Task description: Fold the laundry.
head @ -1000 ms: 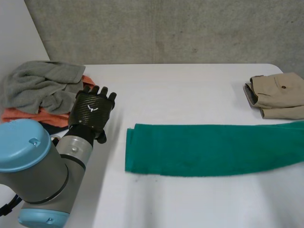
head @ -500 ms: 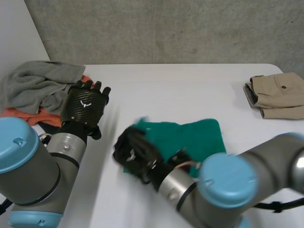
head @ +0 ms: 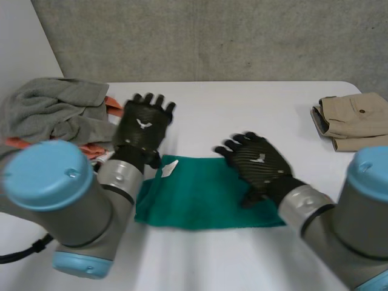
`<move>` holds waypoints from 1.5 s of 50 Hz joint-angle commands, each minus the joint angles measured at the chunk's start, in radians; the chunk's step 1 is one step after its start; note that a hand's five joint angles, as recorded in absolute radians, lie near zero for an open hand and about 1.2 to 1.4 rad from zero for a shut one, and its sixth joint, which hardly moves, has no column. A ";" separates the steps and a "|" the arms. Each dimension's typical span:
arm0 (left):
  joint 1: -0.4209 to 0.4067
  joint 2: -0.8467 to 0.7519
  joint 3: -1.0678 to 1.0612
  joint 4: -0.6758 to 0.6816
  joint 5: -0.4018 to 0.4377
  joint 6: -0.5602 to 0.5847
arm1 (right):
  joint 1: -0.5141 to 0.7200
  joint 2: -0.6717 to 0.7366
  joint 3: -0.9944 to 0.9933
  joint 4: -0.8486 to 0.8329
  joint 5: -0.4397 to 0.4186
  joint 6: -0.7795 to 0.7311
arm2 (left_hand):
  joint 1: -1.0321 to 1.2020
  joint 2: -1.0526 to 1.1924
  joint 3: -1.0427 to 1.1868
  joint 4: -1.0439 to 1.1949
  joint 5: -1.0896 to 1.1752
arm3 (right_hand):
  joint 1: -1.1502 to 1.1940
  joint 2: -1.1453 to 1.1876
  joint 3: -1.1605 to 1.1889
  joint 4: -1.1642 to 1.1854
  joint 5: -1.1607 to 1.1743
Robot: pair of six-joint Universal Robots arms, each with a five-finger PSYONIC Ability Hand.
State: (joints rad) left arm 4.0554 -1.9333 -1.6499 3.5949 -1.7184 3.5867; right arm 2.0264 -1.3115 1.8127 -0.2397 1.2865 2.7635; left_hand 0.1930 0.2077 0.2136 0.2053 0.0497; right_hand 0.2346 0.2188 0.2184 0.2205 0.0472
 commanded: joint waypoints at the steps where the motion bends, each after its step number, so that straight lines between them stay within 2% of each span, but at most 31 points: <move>1: -0.053 -0.182 0.065 -0.010 -0.013 0.004 | -0.141 0.012 0.045 0.062 -0.012 -0.045 | 0.006 -0.009 -0.015 -0.007 -0.025 | -0.060 -0.044 -0.044 -0.046 -0.047; 6: -0.058 -0.245 0.085 -0.070 -0.056 0.018 | -0.176 0.060 0.068 0.060 -0.013 -0.093 | 0.029 0.015 0.009 0.017 -0.002 | 0.108 0.124 0.124 0.122 0.121; 10: -0.061 -0.242 0.079 -0.113 -0.101 0.020 | -0.201 0.081 0.083 0.060 -0.006 -0.127 | 0.029 0.015 0.009 0.017 -0.002 | 0.683 0.698 0.699 0.697 0.695; 11: -0.062 -0.240 0.076 -0.117 -0.105 0.020 | -0.206 0.083 0.086 0.059 0.002 -0.140 | 0.029 0.015 0.009 0.017 -0.002 | 0.966 0.982 0.982 0.980 0.979; 13: -0.070 -0.219 0.065 -0.123 -0.119 0.020 | -0.207 0.083 0.089 0.059 0.008 -0.156 | 0.029 0.015 0.009 0.017 -0.002 | 1.161 1.177 1.177 1.175 1.174; 18: -0.085 -0.118 0.010 -0.127 -0.116 0.006 | -0.215 0.052 0.097 0.043 0.053 -0.208 | 0.021 0.006 0.000 0.008 -0.011 | 1.162 1.177 1.178 1.176 1.175; 24: -0.081 -0.010 -0.071 -0.131 -0.119 0.000 | -0.184 -0.035 0.079 0.033 0.198 -0.378 | 0.015 0.000 -0.006 0.002 -0.017 | 1.162 1.177 1.178 1.176 1.175; 26: -0.078 0.004 -0.088 -0.134 -0.122 0.000 | -0.109 -0.040 0.042 0.027 0.229 -0.426 | 0.012 -0.003 -0.009 -0.001 -0.020 | 1.162 1.177 1.178 1.176 1.175; 33: -0.053 0.047 -0.146 -0.134 -0.122 -0.003 | 0.093 -0.015 -0.018 0.017 0.217 -0.426 | 0.009 -0.006 -0.012 -0.004 -0.022 | 1.162 1.177 1.178 1.176 1.175; 35: -0.041 0.060 -0.159 -0.134 -0.122 -0.003 | 0.107 -0.005 -0.013 0.022 0.212 -0.424 | 0.009 -0.006 -0.012 -0.004 -0.022 | 0.918 0.934 0.934 0.932 0.931; 38: -0.035 0.079 -0.168 -0.134 -0.118 -0.003 | 0.104 0.003 0.005 0.013 0.202 -0.406 | 0.006 -0.009 -0.015 -0.007 -0.025 | 0.910 0.926 0.927 0.924 0.923; 39: -0.035 0.080 -0.169 -0.134 -0.118 -0.003 | 0.098 0.005 0.011 0.014 0.192 -0.380 | 0.006 -0.009 -0.015 -0.007 -0.025 | 0.811 0.827 0.828 0.825 0.824; 40: -0.033 0.080 -0.171 -0.134 -0.118 -0.003 | 0.089 0.003 0.013 0.019 0.186 -0.363 | 0.006 -0.009 -0.015 -0.007 -0.025 | 0.680 0.695 0.696 0.694 0.692; 42: -0.032 0.082 -0.169 -0.133 -0.115 -0.003 | 0.043 0.000 0.020 0.023 0.183 -0.325 | 0.006 -0.009 -0.015 -0.007 -0.025 | 0.208 0.224 0.224 0.222 0.221; 48: -0.033 0.080 -0.163 -0.130 -0.113 -0.003 | -0.070 -0.008 0.057 0.054 0.163 -0.288 | 0.006 -0.009 -0.015 -0.007 -0.025 | 0.212 0.227 0.228 0.226 0.224; 56: -0.038 0.080 -0.165 -0.130 -0.113 -0.003 | -0.254 -0.025 0.138 0.073 0.048 -0.289 | 0.006 -0.009 -0.015 -0.007 -0.025 | 0.220 0.236 0.236 0.234 0.233; 67: -0.038 0.077 -0.165 -0.127 -0.113 -0.003 | -0.387 -0.008 0.158 0.063 -0.047 -0.289 | 0.006 -0.009 -0.015 -0.007 -0.025 | 0.343 0.359 0.360 0.357 0.356; 71: -0.039 0.077 -0.165 -0.125 -0.113 -0.003 | -0.397 0.050 0.148 0.062 -0.070 -0.286 | 0.006 -0.009 -0.015 -0.007 -0.025 | 0.624 0.640 0.641 0.639 0.637; 72: -0.039 0.079 -0.165 -0.127 -0.113 -0.003 | -0.397 0.070 0.142 0.060 -0.072 -0.283 | 0.006 -0.009 -0.015 -0.007 -0.025 | 0.849 0.865 0.865 0.863 0.862; 74: -0.039 0.079 -0.165 -0.127 -0.113 -0.003 | -0.397 0.083 0.140 0.059 -0.072 -0.277 | 0.006 -0.009 -0.015 -0.007 -0.025 | 1.155 1.171 1.171 1.169 1.168; 75: -0.041 0.080 -0.165 -0.127 -0.113 -0.003 | -0.397 0.086 0.140 0.054 -0.073 -0.271 | 0.006 -0.009 -0.015 -0.007 -0.025 | 1.162 1.177 1.178 1.176 1.174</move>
State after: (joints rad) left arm 4.0168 -1.8557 -1.8147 3.4687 -1.8316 3.5832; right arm 1.6304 -1.2807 1.9646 -0.1778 1.2237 2.4777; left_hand 0.1930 0.2077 0.2136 0.2054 0.0497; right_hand 0.9355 0.9481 0.9395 0.9366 0.7594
